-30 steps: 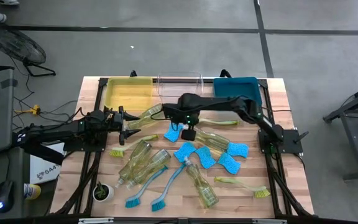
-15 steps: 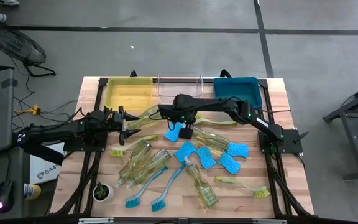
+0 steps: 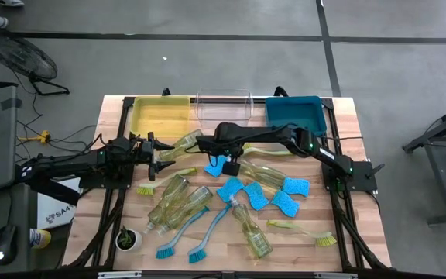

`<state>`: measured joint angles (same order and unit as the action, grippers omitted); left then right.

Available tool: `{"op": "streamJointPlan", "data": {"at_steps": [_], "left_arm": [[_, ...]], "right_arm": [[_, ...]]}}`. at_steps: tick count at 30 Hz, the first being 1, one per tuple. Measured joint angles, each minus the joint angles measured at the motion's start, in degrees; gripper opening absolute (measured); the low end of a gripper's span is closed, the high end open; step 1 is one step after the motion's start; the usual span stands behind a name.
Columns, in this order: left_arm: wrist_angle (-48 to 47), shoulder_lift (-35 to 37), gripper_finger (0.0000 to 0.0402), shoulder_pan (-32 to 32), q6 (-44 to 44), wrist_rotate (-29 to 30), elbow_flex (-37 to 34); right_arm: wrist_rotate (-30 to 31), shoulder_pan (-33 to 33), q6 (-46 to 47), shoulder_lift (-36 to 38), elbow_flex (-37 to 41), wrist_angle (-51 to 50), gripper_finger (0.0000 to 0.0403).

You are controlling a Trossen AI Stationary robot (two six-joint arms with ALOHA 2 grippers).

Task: Pick & Place Kitchen Sink Supplies
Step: Put the dish soap into the blue bin

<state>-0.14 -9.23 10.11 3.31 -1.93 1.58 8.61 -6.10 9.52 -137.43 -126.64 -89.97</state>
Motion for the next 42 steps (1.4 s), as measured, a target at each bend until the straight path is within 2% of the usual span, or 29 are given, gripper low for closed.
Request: {"op": "streamJointPlan", "data": {"at_steps": [8, 19, 26, 30, 37, 42], "left_arm": [[0.0, 0.0, 0.028, -0.01, 0.0, -0.01, 0.0], [0.0, 0.0, 0.028, -0.01, -0.01, -0.01, 0.0], [0.0, 0.0, 0.028, -0.02, 0.0, -0.01, 0.0], [0.0, 0.0, 0.028, 0.0, -0.01, -0.01, 0.0], [0.0, 0.0, 0.028, -0.02, -0.02, 0.0, 0.0], [0.0, -0.02, 0.028, 0.0, -0.02, -0.02, 0.0]], "right_arm": [[-1.08, 1.86, 2.64, 2.54, -0.04, -0.07, 0.0344], [-8.55, 5.59, -0.99, 3.67, 0.05, -0.07, 0.0344], [-3.96, 7.62, -2.3, 3.67, 0.05, -0.07, 0.0344], [-1.97, 7.83, 0.71, 3.67, 0.08, -0.05, 0.0344], [0.48, 4.89, 5.54, 9.49, 11.96, 0.38, 0.0344], [-2.72, 3.83, 5.63, 13.16, 20.26, 9.87, 0.0344]]}}
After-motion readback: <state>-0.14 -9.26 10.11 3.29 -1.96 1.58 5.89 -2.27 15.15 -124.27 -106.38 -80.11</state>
